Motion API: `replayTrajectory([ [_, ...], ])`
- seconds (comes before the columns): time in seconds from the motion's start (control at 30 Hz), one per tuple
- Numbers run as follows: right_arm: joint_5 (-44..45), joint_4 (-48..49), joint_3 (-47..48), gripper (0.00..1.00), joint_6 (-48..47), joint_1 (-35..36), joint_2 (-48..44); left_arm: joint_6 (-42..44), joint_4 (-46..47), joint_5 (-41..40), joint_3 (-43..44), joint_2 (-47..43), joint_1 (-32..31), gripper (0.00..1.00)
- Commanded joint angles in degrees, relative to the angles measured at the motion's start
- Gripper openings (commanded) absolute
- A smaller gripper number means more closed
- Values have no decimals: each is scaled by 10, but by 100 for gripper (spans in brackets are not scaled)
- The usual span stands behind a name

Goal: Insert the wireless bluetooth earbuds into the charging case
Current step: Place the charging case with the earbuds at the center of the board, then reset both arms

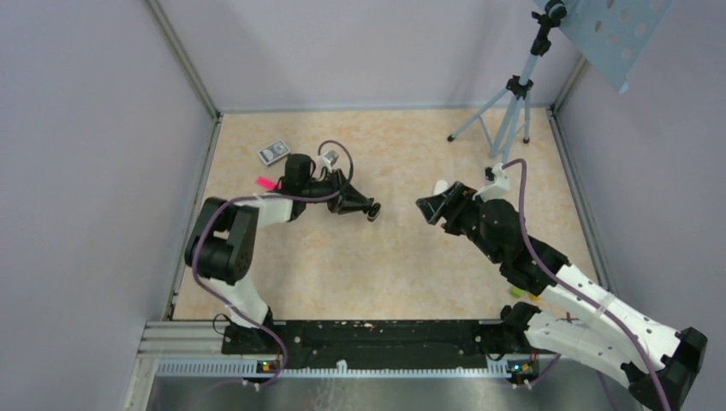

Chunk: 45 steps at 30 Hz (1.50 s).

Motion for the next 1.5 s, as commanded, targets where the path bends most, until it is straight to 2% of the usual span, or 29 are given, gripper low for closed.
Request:
replayTrajectory([
  [0.0, 42, -128, -4, 72, -28, -5, -30, 78, 41, -11, 96, 88, -3, 0],
  [0.27, 80, -187, -5, 72, -26, -7, -70, 238, -136, -49, 256, 222, -1, 0],
  [0.37, 82, -191, -1, 73, -28, -6, -69, 251, -149, -45, 275, 257, 4, 0],
  [0.53, 80, -194, 1, 73, -27, -6, -64, 284, -171, -78, 281, 253, 7, 1],
  [0.67, 83, -197, 2, 73, -24, -6, -64, 319, -224, -92, 312, 269, 7, 5],
  [0.77, 83, -203, 2, 73, -21, -7, -64, 327, -237, -95, 320, 274, 7, 24],
  [0.87, 92, -219, 7, 75, -11, -7, -59, 327, -236, -108, 315, 263, 5, 29],
  [0.9, 93, -226, 13, 89, -13, -6, -55, 331, -238, -111, 314, 257, 5, 30],
  [1.0, 101, -263, 46, 92, -21, -7, -25, 345, -250, -125, 312, 241, 3, 39],
  [1.17, 113, -313, 95, 93, -28, -7, 23, 370, -276, -181, 309, 205, -9, 68],
  [1.2, 116, -324, 104, 93, -29, -6, 31, 376, -278, -201, 307, 193, -13, 80],
  [1.23, 122, -334, 111, 93, -28, -6, 39, 381, -280, -216, 304, 180, -18, 86],
  [1.3, 141, -364, 126, 93, -24, -7, 56, 389, -289, -250, 305, 153, -22, 92],
  [1.47, 170, -419, 131, 93, -14, -7, 82, 400, -284, -321, 266, 33, -27, 94],
])
